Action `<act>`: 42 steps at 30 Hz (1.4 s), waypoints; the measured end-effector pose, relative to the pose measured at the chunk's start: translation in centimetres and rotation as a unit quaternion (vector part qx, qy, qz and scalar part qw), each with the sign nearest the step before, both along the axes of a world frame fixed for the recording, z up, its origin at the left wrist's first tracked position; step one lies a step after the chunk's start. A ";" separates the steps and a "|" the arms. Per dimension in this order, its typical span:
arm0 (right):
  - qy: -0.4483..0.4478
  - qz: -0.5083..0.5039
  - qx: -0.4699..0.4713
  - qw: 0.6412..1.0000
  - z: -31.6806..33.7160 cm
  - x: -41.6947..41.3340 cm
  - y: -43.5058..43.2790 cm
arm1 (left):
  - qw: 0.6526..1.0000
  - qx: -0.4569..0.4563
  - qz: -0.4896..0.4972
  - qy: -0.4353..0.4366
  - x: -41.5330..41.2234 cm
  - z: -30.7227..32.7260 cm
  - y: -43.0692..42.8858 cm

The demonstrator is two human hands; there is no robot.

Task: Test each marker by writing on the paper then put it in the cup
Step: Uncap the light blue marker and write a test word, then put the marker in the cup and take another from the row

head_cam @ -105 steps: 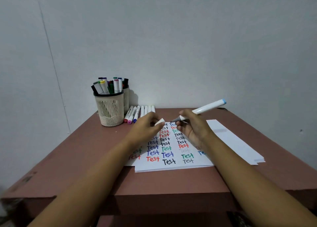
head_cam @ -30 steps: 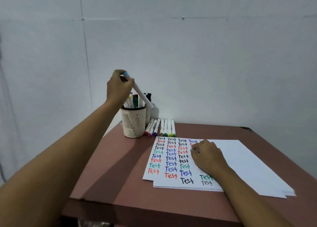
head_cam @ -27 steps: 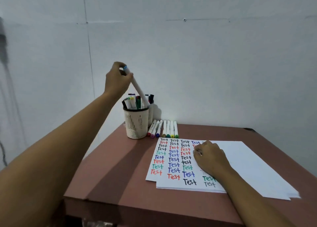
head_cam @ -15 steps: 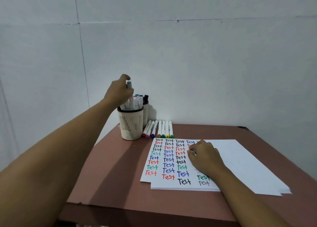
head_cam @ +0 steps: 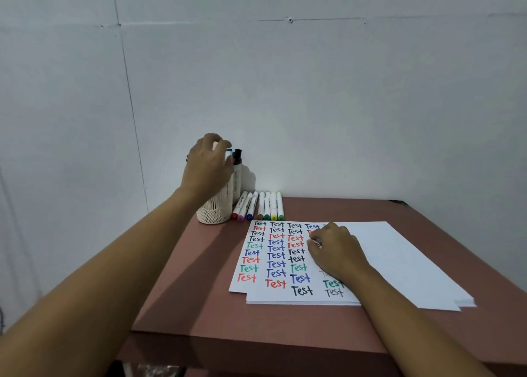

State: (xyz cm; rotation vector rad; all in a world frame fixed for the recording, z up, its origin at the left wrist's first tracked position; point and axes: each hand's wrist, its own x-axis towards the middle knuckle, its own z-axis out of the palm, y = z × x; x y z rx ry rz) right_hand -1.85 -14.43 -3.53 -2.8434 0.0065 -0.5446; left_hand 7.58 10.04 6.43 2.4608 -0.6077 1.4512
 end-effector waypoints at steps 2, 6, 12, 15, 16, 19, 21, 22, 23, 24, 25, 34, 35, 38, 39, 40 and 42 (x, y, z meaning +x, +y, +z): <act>0.001 0.000 -0.002 1.000 0.1 -0.1 0.1 | 0.998 -0.003 -0.063 -0.009 -1.3 -1.7 -1.8; 0.006 -0.001 -0.003 1.000 0.1 -0.2 0.2 | 0.975 0.042 -0.112 0.185 -2.8 -7.2 -4.5; 0.023 -0.001 -0.022 1.000 0.4 -0.4 0.4 | 0.884 0.090 -0.074 0.453 -2.9 -9.5 -4.3; 0.052 0.000 -0.024 0.998 1.3 0.1 0.3 | 0.875 0.104 -0.063 0.468 -2.7 -9.6 -4.4; 0.062 -0.001 -0.019 0.998 1.7 0.6 0.4 | 0.875 0.105 -0.061 0.468 -2.6 -9.7 -4.5; 0.067 -0.008 0.024 0.997 3.1 2.9 0.9 | 0.878 0.097 -0.060 0.464 -2.6 -9.8 -4.5; 0.067 -0.008 0.064 0.996 3.7 4.5 1.6 | 0.880 0.094 -0.062 0.461 -2.6 -10.0 -4.4; 0.071 -0.008 0.074 0.995 4.0 5.3 2.1 | 0.881 0.090 -0.064 0.460 -2.6 -10.0 -4.4; 0.074 -0.007 0.080 0.994 4.1 6.1 2.6 | 0.881 0.087 -0.067 0.460 -2.6 -10.0 -4.4; 0.077 -0.009 0.091 0.993 4.1 7.0 2.9 | 0.882 0.084 -0.068 0.459 -2.7 -9.9 -4.4; 0.078 -0.013 0.103 0.992 4.1 7.8 3.3 | 0.882 0.084 -0.069 0.459 -2.7 -9.9 -4.4; 0.088 -0.078 0.048 0.992 2.0 11.6 5.2 | 0.883 0.085 -0.065 0.456 -2.6 -10.0 -4.5; 0.073 -0.082 0.044 0.993 1.7 11.9 5.1 | 0.884 0.085 -0.065 0.455 -2.5 -10.0 -4.5; 0.042 -0.105 0.052 0.992 1.4 11.8 5.1 | 0.883 0.083 -0.066 0.458 -2.5 -9.9 -4.5; 0.030 -0.116 0.072 0.990 1.5 11.6 4.9 | 0.882 0.083 -0.066 0.460 -2.5 -9.9 -4.4; 0.018 -0.130 0.103 0.986 1.7 11.2 4.7 | 0.881 0.082 -0.067 0.462 -2.5 -9.9 -4.4; -0.007 -0.148 0.172 0.974 2.3 10.5 4.0 | 0.881 0.072 -0.074 0.462 -2.5 -9.8 -4.4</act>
